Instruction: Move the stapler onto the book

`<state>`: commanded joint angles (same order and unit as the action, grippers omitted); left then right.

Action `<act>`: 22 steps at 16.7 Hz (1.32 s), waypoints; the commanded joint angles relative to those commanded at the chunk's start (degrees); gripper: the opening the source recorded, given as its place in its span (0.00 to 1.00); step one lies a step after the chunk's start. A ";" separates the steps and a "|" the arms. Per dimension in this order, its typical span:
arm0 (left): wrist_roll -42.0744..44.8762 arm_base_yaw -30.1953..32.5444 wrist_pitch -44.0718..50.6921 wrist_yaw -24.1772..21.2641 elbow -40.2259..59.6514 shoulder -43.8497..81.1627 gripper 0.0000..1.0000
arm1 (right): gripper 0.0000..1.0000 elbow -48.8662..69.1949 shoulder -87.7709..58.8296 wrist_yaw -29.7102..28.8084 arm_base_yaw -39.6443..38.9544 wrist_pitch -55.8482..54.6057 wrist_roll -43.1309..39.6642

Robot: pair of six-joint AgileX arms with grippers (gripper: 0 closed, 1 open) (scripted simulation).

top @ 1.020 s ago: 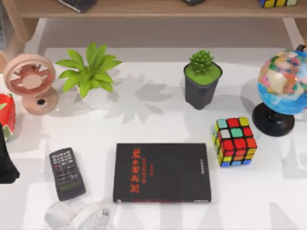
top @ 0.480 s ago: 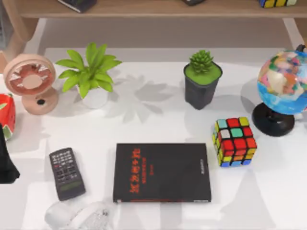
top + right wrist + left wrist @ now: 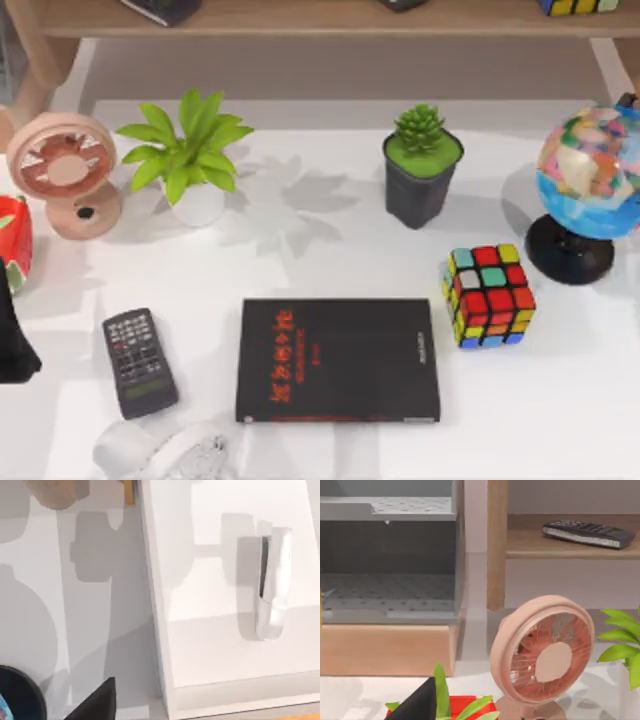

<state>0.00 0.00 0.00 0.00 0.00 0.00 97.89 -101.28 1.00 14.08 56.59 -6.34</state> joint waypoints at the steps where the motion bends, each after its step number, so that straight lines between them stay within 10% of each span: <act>1: 0.00 0.00 0.00 0.00 0.00 0.00 1.00 | 1.00 5.49 -5.73 0.01 0.84 3.21 -0.46; 11: 0.00 0.00 0.00 0.00 0.00 0.00 1.00 | 1.00 46.76 -45.62 -0.56 7.25 25.07 -2.57; 22: 0.00 0.00 0.00 0.00 0.00 0.00 1.00 | 1.00 48.45 -47.77 -0.31 7.07 25.00 -2.83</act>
<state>0.00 0.00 0.00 0.00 0.00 0.00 146.34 -149.04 0.69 21.14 81.58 -9.18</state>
